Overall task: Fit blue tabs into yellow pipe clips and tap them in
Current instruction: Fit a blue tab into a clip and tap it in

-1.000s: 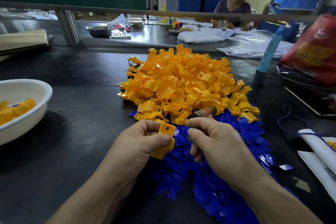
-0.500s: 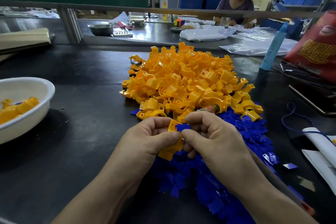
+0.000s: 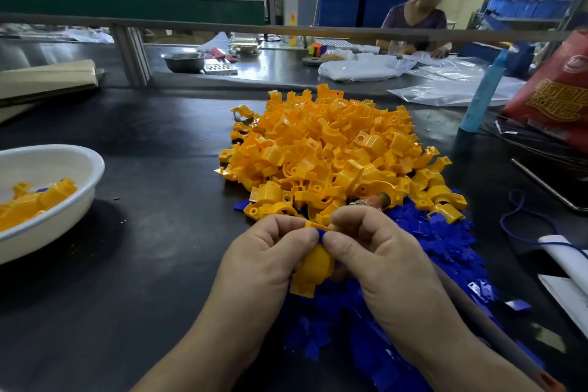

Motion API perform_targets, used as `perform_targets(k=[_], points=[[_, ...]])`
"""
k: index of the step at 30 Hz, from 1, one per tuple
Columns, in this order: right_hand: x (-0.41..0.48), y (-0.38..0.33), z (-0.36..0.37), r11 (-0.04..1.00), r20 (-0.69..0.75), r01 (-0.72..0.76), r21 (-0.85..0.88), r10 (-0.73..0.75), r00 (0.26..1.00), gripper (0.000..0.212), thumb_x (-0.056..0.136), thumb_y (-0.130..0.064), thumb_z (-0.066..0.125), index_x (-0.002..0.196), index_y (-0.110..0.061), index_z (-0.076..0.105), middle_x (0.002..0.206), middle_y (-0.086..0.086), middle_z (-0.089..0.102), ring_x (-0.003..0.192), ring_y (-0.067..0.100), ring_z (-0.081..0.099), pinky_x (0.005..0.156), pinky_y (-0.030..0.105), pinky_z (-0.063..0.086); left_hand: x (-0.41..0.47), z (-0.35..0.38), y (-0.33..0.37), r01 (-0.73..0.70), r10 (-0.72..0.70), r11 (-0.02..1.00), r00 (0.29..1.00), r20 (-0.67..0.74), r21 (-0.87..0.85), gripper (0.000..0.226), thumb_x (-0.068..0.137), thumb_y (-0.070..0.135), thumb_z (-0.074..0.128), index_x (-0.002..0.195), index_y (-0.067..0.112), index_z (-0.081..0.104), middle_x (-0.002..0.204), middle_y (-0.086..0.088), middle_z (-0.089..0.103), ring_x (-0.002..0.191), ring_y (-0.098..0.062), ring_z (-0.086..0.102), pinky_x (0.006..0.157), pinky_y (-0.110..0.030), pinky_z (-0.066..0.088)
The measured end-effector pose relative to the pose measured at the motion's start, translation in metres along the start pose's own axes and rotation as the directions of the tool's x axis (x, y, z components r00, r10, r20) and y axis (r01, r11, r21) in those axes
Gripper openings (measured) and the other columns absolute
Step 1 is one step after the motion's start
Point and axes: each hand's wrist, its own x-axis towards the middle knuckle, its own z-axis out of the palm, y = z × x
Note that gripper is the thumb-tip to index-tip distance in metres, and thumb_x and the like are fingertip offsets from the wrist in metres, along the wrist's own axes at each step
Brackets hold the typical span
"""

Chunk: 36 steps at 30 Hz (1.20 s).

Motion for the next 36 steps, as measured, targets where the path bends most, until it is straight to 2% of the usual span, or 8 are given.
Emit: perform_targets(k=[11, 15, 18, 24, 27, 31, 33, 36], points=[[0.0, -0.003, -0.004, 0.987, 0.077, -0.049, 0.151, 0.037, 0.996, 0.018, 0.071, -0.036, 0.067, 0.089, -0.033, 0.07, 0.086, -0.004, 0.071, 0.075, 0.013, 0.069, 0.062, 0.023, 0.055, -0.001, 0.002, 0.002, -0.03, 0.032, 0.995, 0.999, -0.019, 0.099, 0.035, 0.064, 0.064, 0.067, 0.087, 0.038, 0.072, 0.09, 0.0, 0.075, 0.087, -0.024, 0.072, 0.073, -0.043, 0.061], [-0.001, -0.002, -0.002, 0.983, 0.082, -0.052, 0.178, 0.038, 0.996, 0.015, 0.072, -0.036, 0.067, 0.086, -0.032, 0.071, 0.084, -0.003, 0.07, 0.072, 0.013, 0.067, 0.062, 0.025, 0.053, -0.002, 0.002, 0.003, -0.022, 0.024, 0.992, 1.0, -0.019, 0.12, 0.025, 0.074, 0.061, 0.066, 0.082, 0.038, 0.072, 0.085, 0.001, 0.074, 0.081, -0.02, 0.072, 0.067, -0.034, 0.059], [-0.002, -0.004, -0.002, 0.983, 0.066, -0.036, 0.183, 0.024, 0.998, 0.015, 0.072, -0.035, 0.067, 0.086, -0.03, 0.071, 0.083, -0.002, 0.07, 0.072, 0.013, 0.066, 0.061, 0.025, 0.053, -0.002, 0.0, 0.003, -0.023, 0.023, 0.995, 1.0, 0.002, 0.102, 0.027, 0.067, 0.054, 0.064, 0.084, 0.034, 0.073, 0.087, -0.002, 0.074, 0.085, -0.024, 0.071, 0.074, -0.04, 0.059], [-0.004, -0.009, 0.0, 0.997, 0.041, 0.004, 0.083, -0.008, 0.999, 0.015, 0.073, -0.036, 0.065, 0.087, -0.031, 0.069, 0.082, -0.004, 0.069, 0.072, 0.012, 0.066, 0.06, 0.023, 0.054, -0.002, -0.001, 0.005, -0.003, 0.003, 0.996, 1.0, 0.004, 0.088, 0.023, 0.074, 0.05, 0.068, 0.087, 0.032, 0.073, 0.091, -0.006, 0.075, 0.09, -0.029, 0.071, 0.082, -0.049, 0.058], [-0.004, -0.015, -0.005, 0.989, 0.047, 0.046, -0.139, -0.04, 0.998, 0.026, 0.073, -0.048, 0.059, 0.095, -0.037, 0.066, 0.088, -0.009, 0.067, 0.078, 0.009, 0.066, 0.065, 0.023, 0.056, -0.003, -0.005, 0.011, 0.0, -0.003, 0.994, 1.0, 0.028, 0.105, 0.026, 0.072, 0.051, 0.068, 0.087, 0.03, 0.074, 0.09, -0.005, 0.075, 0.086, -0.023, 0.072, 0.072, -0.038, 0.06], [-0.004, -0.03, -0.03, 0.832, 0.027, 0.054, -0.553, -0.047, 0.999, 0.043, 0.072, -0.066, 0.049, 0.11, -0.048, 0.053, 0.094, -0.02, 0.058, 0.085, -0.008, 0.055, 0.063, 0.015, 0.049, -0.003, -0.028, 0.024, 0.082, -0.063, 0.969, 0.994, -0.089, 0.231, 0.011, 0.08, 0.035, 0.069, 0.082, 0.025, 0.075, 0.082, -0.005, 0.074, 0.066, -0.014, 0.067, 0.053, -0.024, 0.053], [-0.008, -0.036, -0.047, 0.654, 0.012, 0.076, -0.753, -0.101, 0.995, 0.041, 0.077, -0.063, 0.049, 0.116, -0.05, 0.05, 0.095, -0.026, 0.052, 0.085, -0.009, 0.052, 0.061, 0.013, 0.041, -0.002, -0.044, 0.03, 0.135, -0.081, 0.936, 0.981, -0.176, 0.324, 0.011, 0.087, 0.027, 0.068, 0.081, 0.021, 0.075, 0.078, -0.006, 0.074, 0.06, -0.012, 0.065, 0.047, -0.022, 0.049], [-0.02, -0.034, -0.072, 0.392, -0.062, 0.003, -0.92, -0.153, 0.986, 0.043, 0.081, -0.06, 0.046, 0.12, -0.044, 0.049, 0.107, -0.023, 0.053, 0.093, -0.001, 0.052, 0.072, 0.024, 0.044, -0.001, -0.064, 0.033, 0.186, -0.038, 0.792, 0.965, -0.258, 0.581, 0.014, 0.089, 0.028, 0.066, 0.078, 0.026, 0.073, 0.075, 0.001, 0.07, 0.066, -0.012, 0.064, 0.043, -0.022, 0.045]])
